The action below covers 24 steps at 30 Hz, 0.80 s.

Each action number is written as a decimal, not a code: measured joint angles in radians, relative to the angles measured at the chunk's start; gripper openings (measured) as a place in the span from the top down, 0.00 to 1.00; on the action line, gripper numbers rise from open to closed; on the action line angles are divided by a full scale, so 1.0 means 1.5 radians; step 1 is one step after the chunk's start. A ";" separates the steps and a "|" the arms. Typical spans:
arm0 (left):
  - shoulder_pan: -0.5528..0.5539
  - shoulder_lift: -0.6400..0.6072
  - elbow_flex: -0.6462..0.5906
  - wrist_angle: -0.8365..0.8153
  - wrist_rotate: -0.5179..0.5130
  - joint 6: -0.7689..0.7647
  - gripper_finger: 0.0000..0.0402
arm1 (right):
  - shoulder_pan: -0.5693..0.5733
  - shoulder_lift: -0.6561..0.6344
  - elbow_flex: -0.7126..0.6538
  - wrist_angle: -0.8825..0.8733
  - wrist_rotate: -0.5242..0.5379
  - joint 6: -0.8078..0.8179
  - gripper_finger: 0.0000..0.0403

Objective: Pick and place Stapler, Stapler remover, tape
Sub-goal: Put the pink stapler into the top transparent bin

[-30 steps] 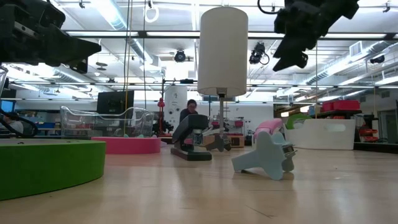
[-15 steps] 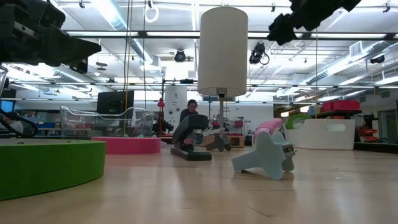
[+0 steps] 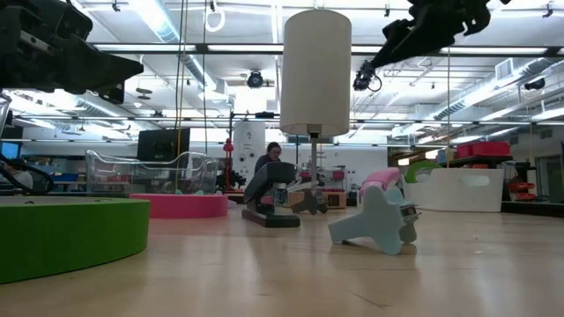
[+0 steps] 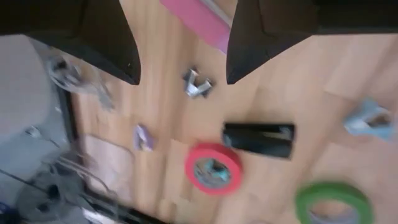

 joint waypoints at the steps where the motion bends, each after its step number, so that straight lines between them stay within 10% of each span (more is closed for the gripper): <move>1: 0.000 0.000 0.000 0.000 0.000 0.000 0.99 | 0.006 0.001 0.000 -0.007 0.019 -0.001 0.39; 18: 0.000 0.000 0.000 0.000 0.000 0.000 0.99 | 0.024 0.135 0.148 -0.204 0.055 -0.114 0.33; 24: 0.000 0.000 0.000 0.000 0.000 0.000 0.99 | 0.033 0.208 0.174 -0.160 0.177 -0.225 0.34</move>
